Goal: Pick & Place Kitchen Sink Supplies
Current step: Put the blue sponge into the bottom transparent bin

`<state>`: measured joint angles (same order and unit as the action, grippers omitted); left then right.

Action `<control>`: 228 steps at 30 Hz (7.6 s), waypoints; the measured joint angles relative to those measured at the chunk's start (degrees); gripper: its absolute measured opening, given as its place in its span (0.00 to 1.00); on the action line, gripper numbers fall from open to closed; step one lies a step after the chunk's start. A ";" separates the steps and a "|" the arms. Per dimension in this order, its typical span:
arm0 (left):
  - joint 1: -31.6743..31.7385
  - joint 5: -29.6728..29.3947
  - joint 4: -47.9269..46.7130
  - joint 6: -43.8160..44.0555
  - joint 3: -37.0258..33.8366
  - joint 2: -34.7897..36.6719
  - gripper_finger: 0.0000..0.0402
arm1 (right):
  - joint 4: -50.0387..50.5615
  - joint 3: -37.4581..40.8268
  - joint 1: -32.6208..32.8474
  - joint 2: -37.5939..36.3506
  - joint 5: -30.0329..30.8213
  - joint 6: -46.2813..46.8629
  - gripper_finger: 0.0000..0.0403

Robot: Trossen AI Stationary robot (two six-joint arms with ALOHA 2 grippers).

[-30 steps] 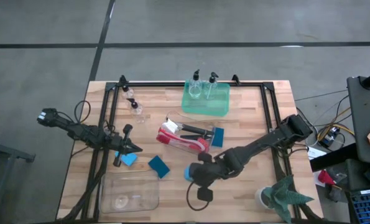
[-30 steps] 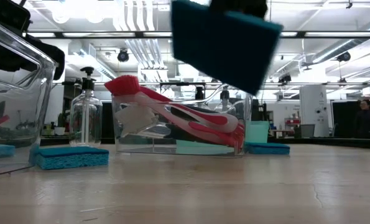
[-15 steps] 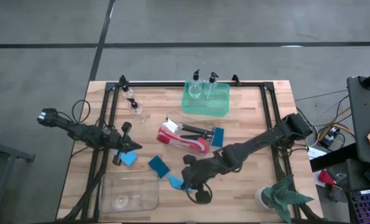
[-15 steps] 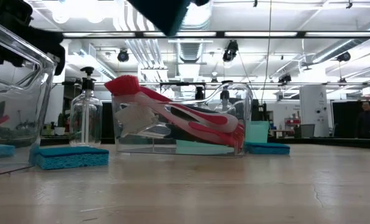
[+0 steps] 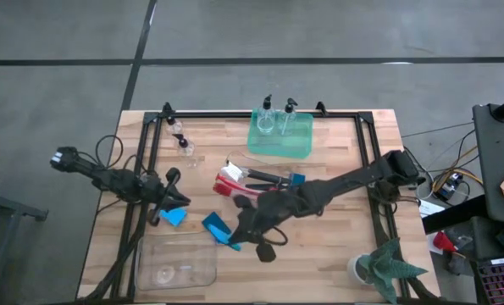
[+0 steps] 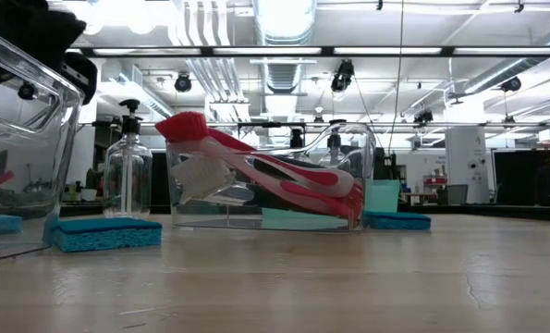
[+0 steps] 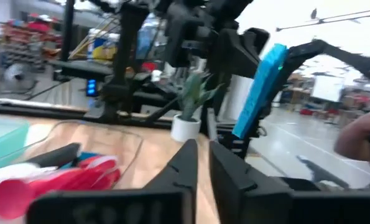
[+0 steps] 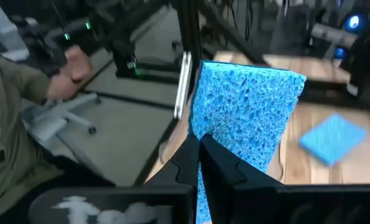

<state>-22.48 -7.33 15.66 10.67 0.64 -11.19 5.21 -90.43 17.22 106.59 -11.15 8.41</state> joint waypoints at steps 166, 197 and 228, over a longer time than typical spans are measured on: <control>-6.45 26.71 -13.92 26.21 17.61 -31.75 0.41 | 45.20 24.98 3.96 0.24 27.38 31.84 0.34; -6.43 26.71 -13.96 25.56 17.55 -31.75 0.41 | 43.58 29.17 11.27 0.02 48.46 28.82 0.26; -6.43 26.29 -13.94 24.49 17.55 -31.75 0.41 | 32.61 37.18 5.24 -0.02 51.78 28.10 0.28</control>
<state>-28.91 18.96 1.72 35.16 18.20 -42.94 37.82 -53.25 22.46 106.56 40.62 36.51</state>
